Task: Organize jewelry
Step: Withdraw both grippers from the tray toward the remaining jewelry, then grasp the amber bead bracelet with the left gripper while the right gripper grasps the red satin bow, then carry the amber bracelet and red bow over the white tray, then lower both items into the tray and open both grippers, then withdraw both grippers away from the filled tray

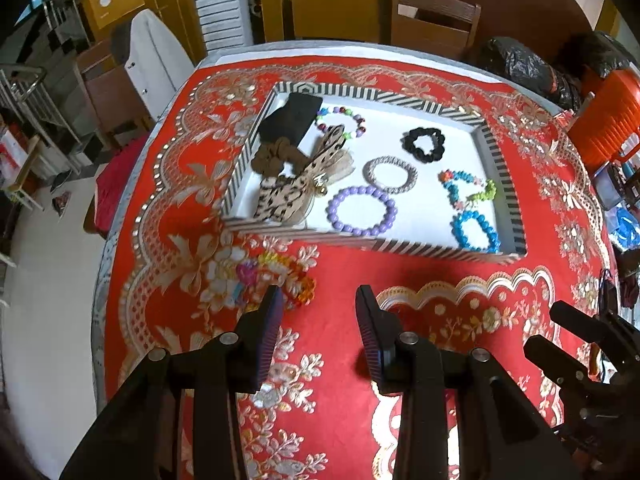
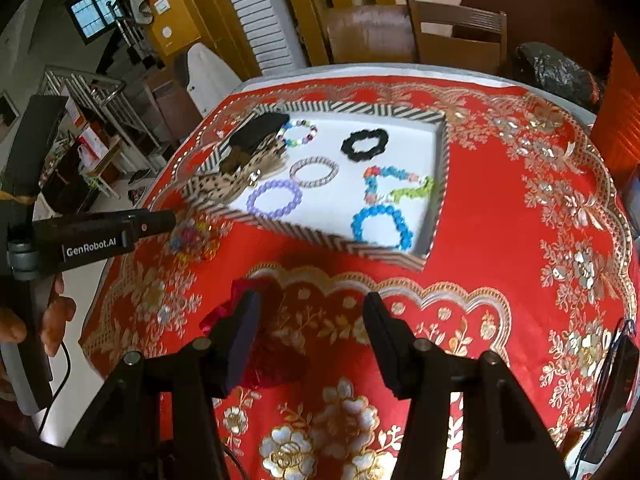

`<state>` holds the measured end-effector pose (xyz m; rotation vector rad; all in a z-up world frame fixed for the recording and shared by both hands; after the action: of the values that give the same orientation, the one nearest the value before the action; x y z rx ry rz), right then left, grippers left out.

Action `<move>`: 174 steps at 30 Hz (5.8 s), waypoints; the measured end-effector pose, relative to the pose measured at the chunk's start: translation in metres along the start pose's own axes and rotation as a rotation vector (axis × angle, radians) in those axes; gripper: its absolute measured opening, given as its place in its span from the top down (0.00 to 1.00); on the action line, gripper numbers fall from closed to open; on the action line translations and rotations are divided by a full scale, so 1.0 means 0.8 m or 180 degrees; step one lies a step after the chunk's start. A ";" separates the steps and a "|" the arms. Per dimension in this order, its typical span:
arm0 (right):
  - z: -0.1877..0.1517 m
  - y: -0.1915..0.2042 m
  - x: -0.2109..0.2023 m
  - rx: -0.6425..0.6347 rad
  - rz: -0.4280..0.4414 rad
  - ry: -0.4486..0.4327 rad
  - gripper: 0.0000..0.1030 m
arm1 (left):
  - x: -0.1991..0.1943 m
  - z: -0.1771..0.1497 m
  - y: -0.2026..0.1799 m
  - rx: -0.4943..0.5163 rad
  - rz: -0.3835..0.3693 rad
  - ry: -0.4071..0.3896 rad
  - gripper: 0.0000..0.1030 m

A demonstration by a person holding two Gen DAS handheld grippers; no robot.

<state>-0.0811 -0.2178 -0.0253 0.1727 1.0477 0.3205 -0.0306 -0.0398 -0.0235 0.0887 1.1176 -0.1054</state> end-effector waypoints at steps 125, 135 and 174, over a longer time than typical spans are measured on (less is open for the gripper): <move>0.230 -0.126 0.173 0.0464 -0.0185 0.0094 0.84 | 0.142 0.118 -0.085 0.0378 -0.0596 0.0516 1.00; 0.231 -0.145 0.214 0.0488 -0.0365 0.0072 0.81 | 0.142 0.118 -0.085 0.0325 -0.0672 0.0528 0.86; 0.102 -0.012 0.002 0.0339 -0.0346 -0.0501 0.38 | -0.007 0.075 -0.036 0.0091 -0.0056 -0.0247 0.86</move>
<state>-0.0074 -0.2255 0.0110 0.2319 0.9149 0.1502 0.0166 -0.0759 0.0073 0.0994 1.0396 -0.1394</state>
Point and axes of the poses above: each gripper's, at about its wrist camera, not at the fingertips, and x roughly the way its jaws point, y to its left, z to its top, the point moved 7 cm from there along x, roughly the way its jaws point, and after that the axes turned 6 degrees about x, right-handed, at the moved point
